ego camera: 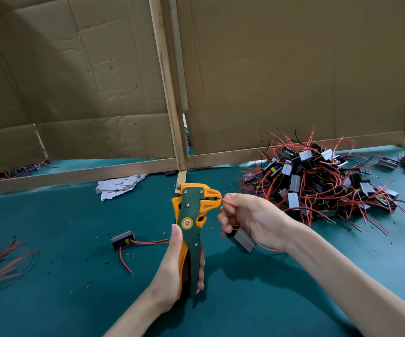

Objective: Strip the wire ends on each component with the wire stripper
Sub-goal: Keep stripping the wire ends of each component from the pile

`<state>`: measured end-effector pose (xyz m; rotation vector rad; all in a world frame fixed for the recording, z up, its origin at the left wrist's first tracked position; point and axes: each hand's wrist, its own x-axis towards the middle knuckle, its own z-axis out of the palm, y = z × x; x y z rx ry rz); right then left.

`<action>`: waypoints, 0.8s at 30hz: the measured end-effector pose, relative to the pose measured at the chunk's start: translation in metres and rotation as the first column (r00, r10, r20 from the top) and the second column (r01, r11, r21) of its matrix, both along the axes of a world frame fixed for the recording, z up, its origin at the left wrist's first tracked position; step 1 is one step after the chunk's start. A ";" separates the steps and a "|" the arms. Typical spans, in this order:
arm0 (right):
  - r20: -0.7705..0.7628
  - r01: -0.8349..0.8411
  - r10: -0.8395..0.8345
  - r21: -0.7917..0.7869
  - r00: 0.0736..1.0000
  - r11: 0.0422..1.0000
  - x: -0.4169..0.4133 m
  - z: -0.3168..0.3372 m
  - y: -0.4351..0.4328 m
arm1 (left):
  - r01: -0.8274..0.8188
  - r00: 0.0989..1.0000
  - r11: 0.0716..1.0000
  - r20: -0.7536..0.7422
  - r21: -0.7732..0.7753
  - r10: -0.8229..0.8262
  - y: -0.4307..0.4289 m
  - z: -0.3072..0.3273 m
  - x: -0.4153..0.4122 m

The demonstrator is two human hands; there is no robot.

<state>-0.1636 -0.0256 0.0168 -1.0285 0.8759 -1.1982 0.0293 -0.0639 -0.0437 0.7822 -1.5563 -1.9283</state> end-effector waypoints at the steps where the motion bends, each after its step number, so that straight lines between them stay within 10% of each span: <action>1: -0.009 0.004 -0.004 -0.019 1.000 1.000 -0.001 0.000 0.000 | 0.041 0.999 0.999 -0.036 0.022 -0.040 -0.002 0.002 0.001; 24: -0.030 0.171 -0.176 -0.124 0.984 0.977 -0.001 0.002 0.003 | 0.262 0.964 0.963 -0.053 0.065 -0.259 -0.006 0.010 0.006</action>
